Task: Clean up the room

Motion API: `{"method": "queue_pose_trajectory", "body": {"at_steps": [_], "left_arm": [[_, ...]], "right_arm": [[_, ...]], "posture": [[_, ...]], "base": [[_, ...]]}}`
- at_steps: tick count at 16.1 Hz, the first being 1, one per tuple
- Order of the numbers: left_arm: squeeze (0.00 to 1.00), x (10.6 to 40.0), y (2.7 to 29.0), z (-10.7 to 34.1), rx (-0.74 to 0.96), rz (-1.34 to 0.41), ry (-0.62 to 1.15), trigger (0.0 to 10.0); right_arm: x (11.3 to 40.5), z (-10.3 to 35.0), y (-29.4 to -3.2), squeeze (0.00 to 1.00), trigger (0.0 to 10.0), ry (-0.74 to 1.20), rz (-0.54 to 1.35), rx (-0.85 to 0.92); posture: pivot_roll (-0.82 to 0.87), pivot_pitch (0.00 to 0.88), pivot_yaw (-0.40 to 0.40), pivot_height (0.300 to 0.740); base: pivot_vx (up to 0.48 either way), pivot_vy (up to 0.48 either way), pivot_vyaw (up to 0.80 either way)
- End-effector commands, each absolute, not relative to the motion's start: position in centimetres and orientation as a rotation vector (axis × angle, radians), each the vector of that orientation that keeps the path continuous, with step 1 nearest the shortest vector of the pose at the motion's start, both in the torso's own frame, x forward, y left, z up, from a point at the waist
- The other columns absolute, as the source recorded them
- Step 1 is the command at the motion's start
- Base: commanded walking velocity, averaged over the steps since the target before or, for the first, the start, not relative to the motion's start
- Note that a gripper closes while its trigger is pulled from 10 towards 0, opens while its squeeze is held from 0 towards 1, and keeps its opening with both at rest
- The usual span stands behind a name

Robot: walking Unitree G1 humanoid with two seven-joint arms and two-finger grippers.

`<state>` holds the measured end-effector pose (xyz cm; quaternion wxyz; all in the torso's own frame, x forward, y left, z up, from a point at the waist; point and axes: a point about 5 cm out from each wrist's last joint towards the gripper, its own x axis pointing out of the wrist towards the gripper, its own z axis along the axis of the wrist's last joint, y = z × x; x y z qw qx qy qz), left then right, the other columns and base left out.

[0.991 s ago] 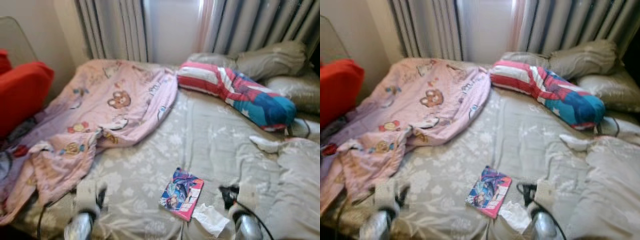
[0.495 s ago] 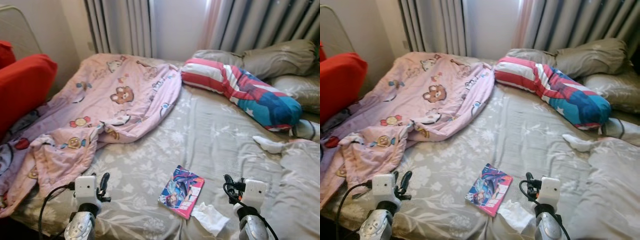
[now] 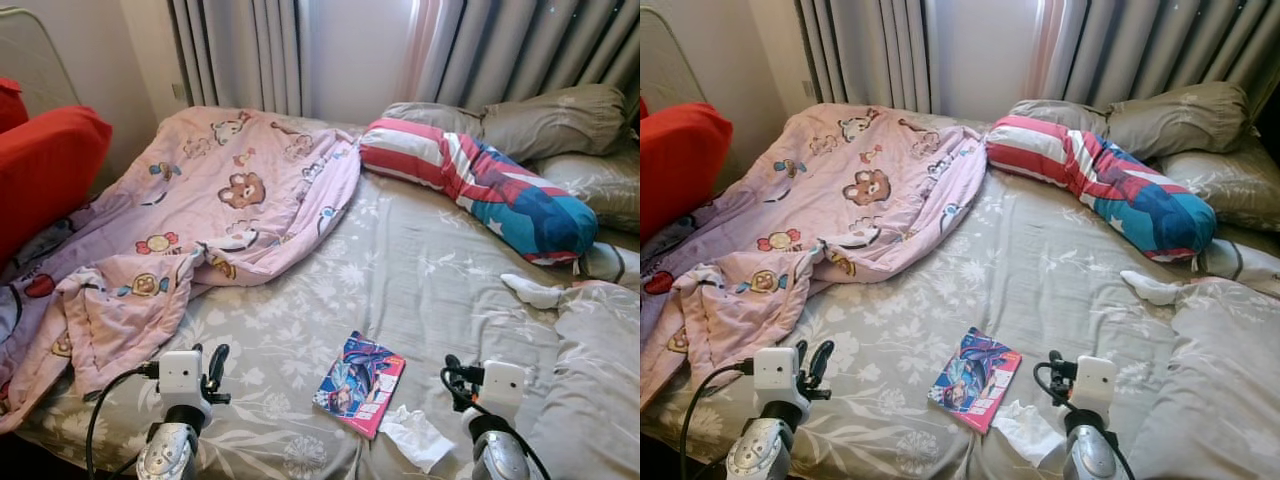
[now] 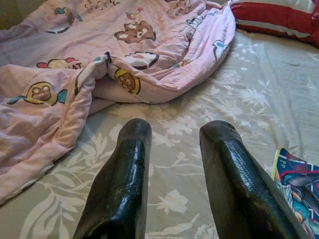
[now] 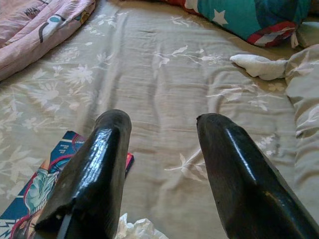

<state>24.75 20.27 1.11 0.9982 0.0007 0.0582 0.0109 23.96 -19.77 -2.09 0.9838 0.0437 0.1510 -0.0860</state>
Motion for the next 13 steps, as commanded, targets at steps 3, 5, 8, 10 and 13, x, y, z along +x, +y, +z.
{"method": "queue_pose_trajectory", "body": {"at_steps": [3,5,8,10,13], "left_arm": [[0.00,25.01,20.30,1.61,0.013,0.016,0.107,10.0],[0.00,24.98,20.38,1.62,0.012,0.022,0.108,10.0],[0.00,25.03,20.44,1.75,0.018,0.022,0.110,10.0],[0.00,25.11,20.37,2.00,0.018,0.023,0.103,10.0],[0.00,25.26,20.32,2.11,0.025,0.028,0.108,10.0]], "right_arm": [[23.96,-1.92,-20.05,0.00,10.0,0.296,-0.176,0.079],[24.19,-1.77,-20.02,0.00,10.0,0.290,-0.181,0.092],[24.61,-1.72,-19.81,0.00,10.0,0.302,-0.175,0.095],[24.81,-1.76,-19.77,0.00,10.0,0.320,-0.169,0.090],[24.65,-2.15,-19.73,0.00,10.0,0.350,-0.170,0.102]], "posture": [[0.13,0.013,-0.062,0.680],[0.14,0.024,-0.063,0.680],[0.14,0.051,-0.059,0.680],[0.14,0.062,-0.058,0.680],[0.13,0.083,-0.055,0.647]], "base": [[0.000,0.000,0.00],[0.000,0.000,0.00],[0.000,0.000,0.00],[0.000,0.000,0.00],[0.000,0.000,0.00]]}}
